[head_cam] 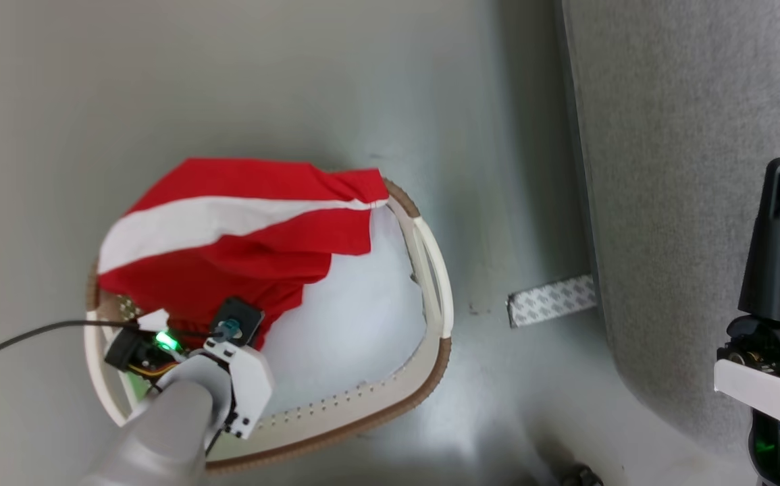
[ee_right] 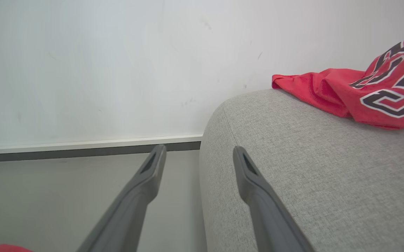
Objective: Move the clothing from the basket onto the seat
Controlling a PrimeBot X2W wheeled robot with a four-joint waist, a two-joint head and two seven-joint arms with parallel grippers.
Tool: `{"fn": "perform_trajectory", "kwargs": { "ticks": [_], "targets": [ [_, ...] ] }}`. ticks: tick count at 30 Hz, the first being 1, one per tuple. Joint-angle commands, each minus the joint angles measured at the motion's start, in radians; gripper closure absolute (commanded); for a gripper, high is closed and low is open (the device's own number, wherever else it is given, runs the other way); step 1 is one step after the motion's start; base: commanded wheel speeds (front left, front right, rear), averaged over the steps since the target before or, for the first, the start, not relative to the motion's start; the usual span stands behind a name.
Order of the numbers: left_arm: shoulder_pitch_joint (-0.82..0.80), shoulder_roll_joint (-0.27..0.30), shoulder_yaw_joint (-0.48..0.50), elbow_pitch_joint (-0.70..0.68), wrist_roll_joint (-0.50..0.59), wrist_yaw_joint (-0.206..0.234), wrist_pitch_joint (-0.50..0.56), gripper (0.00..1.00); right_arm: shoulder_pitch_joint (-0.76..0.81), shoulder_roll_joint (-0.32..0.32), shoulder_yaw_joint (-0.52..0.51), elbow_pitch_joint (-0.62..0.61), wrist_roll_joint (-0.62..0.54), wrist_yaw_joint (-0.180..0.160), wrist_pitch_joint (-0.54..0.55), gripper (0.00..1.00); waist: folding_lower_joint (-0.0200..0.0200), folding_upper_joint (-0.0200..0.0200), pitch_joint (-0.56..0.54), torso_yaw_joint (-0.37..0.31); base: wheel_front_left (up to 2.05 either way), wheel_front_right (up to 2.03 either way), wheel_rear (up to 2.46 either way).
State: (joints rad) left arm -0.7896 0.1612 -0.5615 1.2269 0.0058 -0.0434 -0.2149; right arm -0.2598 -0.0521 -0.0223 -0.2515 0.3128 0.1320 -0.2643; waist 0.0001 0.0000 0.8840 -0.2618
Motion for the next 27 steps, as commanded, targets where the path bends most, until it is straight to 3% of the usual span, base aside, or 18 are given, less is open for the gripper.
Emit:
{"fn": "perform_trajectory", "kwargs": {
  "ticks": [1,12,18,24,27],
  "targets": [
    [0.018,-0.003,0.014,0.003,-0.024,-0.002,-0.019,1.00,-0.010,0.003,-0.002,0.020,0.009,-0.003,0.000,0.00,-0.0001,0.0000,-0.051,0.028,0.00,0.00,0.00],
    [0.177,-0.052,0.038,-0.091,-0.128,-0.068,-0.051,1.00,0.032,0.001,-0.013,0.150,-0.001,-0.002,0.000,0.00,-0.0001,0.0000,-0.333,0.142,0.00,0.00,0.00],
    [0.266,-0.065,0.045,-0.200,-0.184,-0.079,-0.049,1.00,0.081,0.001,-0.013,0.211,-0.006,-0.003,0.000,0.00,-0.0001,0.0000,-0.485,0.205,0.00,0.00,0.00],
    [0.367,-0.046,0.058,-0.367,-0.253,-0.085,-0.032,1.00,0.136,0.001,-0.005,0.261,-0.001,-0.003,0.000,0.00,-0.0001,0.0000,-0.631,0.254,0.00,0.00,0.00],
    [0.431,-0.026,0.094,-0.531,-0.311,-0.076,0.014,1.00,0.168,0.001,0.001,0.283,-0.002,-0.003,0.000,0.00,-0.0001,0.0000,-0.708,0.275,0.00,0.00,0.00]
  ]
}}
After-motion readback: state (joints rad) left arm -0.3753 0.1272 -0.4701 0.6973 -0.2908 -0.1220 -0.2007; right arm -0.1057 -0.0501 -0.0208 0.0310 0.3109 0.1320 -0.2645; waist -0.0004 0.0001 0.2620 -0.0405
